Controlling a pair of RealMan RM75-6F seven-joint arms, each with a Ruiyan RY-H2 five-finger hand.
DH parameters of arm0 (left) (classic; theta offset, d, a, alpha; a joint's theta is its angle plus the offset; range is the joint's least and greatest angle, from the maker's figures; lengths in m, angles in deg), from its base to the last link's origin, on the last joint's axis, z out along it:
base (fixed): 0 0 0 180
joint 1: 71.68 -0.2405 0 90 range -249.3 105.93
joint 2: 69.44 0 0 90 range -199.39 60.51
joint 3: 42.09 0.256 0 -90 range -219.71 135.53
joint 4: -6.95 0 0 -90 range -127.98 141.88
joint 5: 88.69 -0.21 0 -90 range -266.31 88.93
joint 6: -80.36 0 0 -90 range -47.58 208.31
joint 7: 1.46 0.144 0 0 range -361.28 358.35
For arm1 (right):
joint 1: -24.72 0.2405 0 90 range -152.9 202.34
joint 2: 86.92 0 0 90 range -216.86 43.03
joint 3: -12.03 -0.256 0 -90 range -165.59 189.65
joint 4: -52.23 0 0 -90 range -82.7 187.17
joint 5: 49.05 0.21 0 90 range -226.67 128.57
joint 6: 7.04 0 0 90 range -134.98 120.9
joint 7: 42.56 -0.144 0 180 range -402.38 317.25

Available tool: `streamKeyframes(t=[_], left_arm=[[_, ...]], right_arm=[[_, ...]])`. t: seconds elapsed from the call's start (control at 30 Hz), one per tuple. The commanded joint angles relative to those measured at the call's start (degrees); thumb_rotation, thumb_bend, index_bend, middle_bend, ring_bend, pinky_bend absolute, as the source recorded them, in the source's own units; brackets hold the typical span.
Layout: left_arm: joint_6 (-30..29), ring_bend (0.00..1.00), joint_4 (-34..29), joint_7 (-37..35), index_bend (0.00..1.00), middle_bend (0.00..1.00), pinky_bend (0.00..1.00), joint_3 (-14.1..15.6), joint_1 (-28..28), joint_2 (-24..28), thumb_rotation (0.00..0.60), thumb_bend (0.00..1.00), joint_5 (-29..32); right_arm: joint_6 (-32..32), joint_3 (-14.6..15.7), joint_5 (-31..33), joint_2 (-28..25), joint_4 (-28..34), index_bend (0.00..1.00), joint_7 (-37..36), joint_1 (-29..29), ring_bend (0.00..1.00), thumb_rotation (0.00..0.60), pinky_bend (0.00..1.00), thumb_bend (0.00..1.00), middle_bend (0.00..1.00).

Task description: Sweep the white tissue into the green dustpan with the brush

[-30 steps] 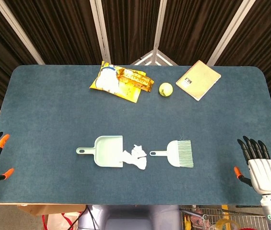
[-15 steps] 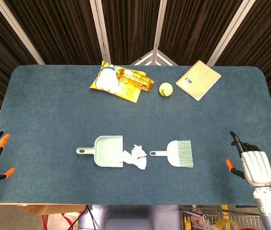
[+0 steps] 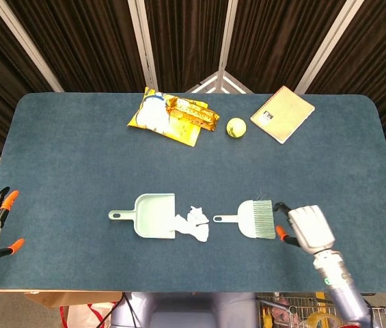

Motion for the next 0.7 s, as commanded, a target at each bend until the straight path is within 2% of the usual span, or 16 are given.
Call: streamKeyframes(t=[0.03, 0.33, 0.7], left_arm=[[0.01, 0.0, 0.16, -0.09, 0.0, 0.0, 0.0, 0.01, 0.01, -0.04, 0.6, 0.0, -0.02], [0.08, 0.0, 0.36, -0.68, 0.0, 0.0, 0.0, 0.05, -0.06, 0.11, 0.6, 0.0, 0.1], [0.11, 0.0, 0.43, -0.61, 0.0, 0.0, 0.0, 0.02, -0.06, 0.08, 0.6, 0.0, 0.23]], right_arm=[[4.06, -0.48, 5.51, 6.22, 2.55, 0.46, 8.99, 3.68, 0.96, 0.6, 0.88, 0.36, 0.97], [4.31, -0.65, 12.45, 17.78, -1.61, 0.46, 18.89, 7.0, 0.96, 0.6, 0.88, 0.36, 0.97], [2.37, -0.59, 15.69, 25.48, -6.75, 0.46, 21.89, 8.55, 0.96, 0.6, 0.88, 0.36, 0.97]])
